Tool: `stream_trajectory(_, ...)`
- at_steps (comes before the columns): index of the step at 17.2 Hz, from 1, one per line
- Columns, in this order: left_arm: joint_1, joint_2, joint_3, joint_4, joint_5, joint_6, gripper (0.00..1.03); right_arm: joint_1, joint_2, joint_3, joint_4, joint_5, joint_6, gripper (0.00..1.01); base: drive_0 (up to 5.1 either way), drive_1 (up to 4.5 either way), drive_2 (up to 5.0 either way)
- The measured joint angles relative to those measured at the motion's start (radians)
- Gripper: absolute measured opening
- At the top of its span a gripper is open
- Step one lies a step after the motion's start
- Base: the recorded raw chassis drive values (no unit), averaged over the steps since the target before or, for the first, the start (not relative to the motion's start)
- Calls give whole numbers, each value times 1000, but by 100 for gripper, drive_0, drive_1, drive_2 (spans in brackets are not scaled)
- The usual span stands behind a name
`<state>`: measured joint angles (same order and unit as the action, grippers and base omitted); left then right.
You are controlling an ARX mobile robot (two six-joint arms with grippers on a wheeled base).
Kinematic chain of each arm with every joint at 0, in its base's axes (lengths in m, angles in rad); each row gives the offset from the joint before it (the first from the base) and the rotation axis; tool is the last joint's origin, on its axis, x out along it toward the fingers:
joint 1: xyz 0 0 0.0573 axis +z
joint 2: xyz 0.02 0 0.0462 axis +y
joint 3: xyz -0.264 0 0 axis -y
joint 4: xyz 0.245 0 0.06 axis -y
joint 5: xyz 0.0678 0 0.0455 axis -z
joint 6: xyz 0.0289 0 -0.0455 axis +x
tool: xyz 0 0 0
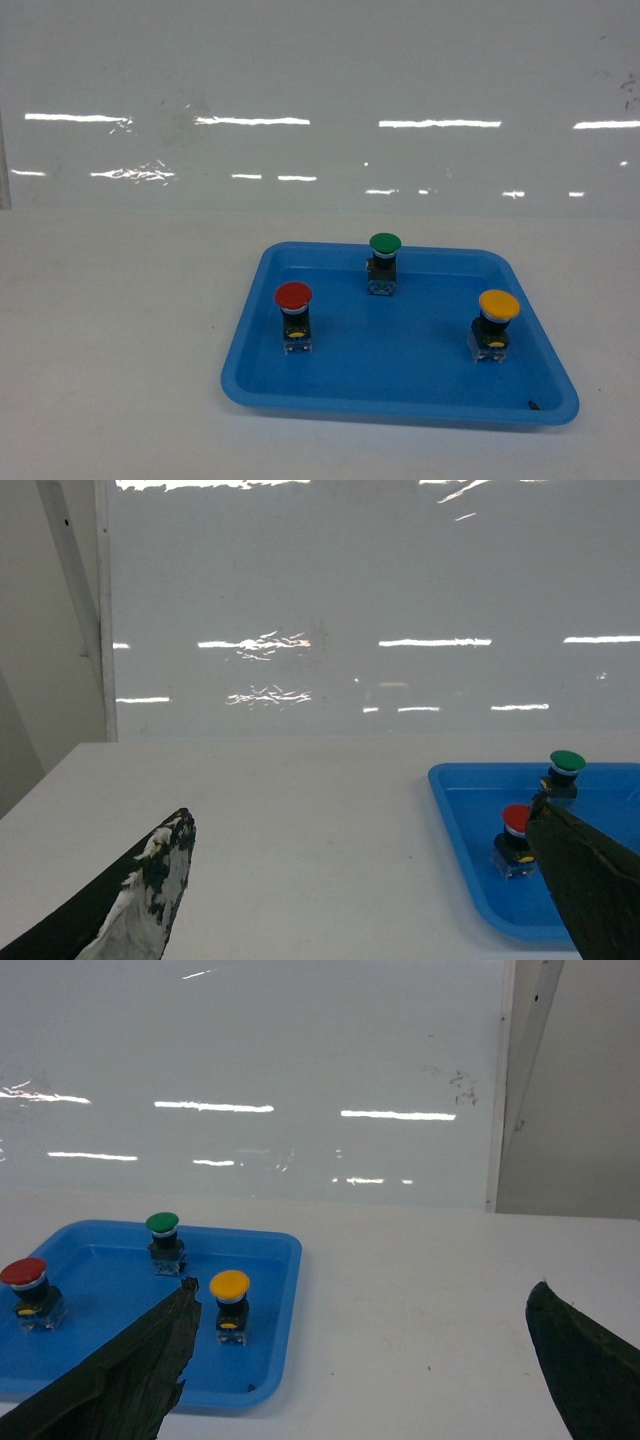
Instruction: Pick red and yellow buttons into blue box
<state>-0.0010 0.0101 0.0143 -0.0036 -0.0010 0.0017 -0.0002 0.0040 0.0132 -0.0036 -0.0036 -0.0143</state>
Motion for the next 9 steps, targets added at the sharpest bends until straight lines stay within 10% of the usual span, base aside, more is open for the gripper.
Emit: stream_trajectory(9,0,0,0,0,0,0,98,0,0,0,0,0,0,98,0,0,0)
